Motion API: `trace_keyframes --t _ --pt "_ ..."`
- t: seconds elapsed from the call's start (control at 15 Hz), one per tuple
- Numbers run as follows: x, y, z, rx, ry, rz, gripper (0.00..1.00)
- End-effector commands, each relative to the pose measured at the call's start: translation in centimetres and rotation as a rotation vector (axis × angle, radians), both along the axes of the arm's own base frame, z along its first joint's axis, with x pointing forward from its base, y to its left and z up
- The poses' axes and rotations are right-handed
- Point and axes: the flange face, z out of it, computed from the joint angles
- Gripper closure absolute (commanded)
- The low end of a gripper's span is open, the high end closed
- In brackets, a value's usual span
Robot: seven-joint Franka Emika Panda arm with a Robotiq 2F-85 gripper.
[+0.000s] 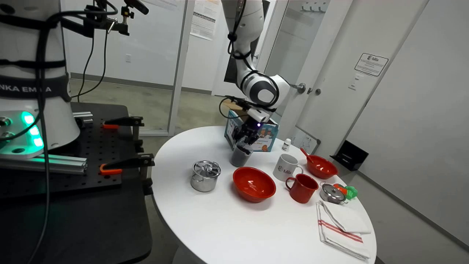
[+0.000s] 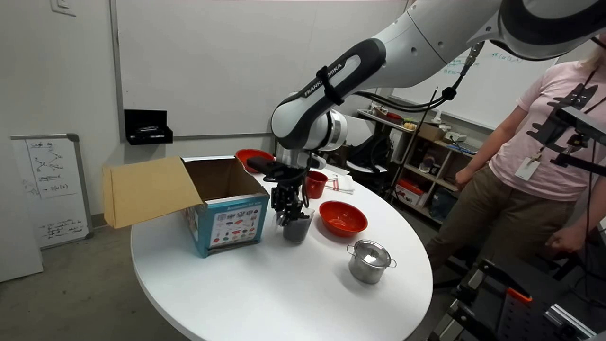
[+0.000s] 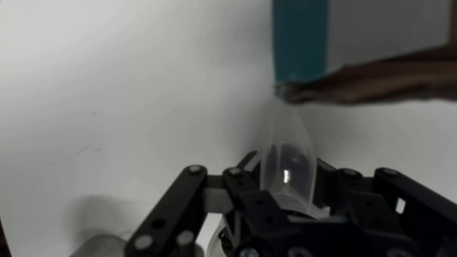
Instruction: Pour some contents of the jug into the bowl
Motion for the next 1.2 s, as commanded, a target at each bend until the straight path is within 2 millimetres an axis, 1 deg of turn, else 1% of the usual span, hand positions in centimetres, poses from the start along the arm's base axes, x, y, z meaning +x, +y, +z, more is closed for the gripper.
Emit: trace_keyframes --t 0.0,0.2,0.47,0.53,0.6,0.67,0.87,0.93,1.13 --pt "0.6 0.2 0.5 -0.003 0.003 -0.015 1.00" --pt "0.8 0.3 1.1 -0.007 -0.005 -0.006 0.99" --pt "1.1 0.4 1.3 0.000 -0.009 0.000 0.97" --pt "1.1 0.4 1.3 0.001 -0.010 0.001 0.73" --pt "1.3 0.4 1.4 0.002 -0.012 0.005 0.72" --pt "1.3 0.4 1.5 0.002 -0.013 0.007 0.68" --pt "1.5 0.6 1.5 0.003 -0.016 0.011 0.47" --pt "1.5 0.6 1.6 0.003 -0.017 0.010 0.38" --pt "1.4 0.7 1.6 0.003 -0.019 0.010 0.17"
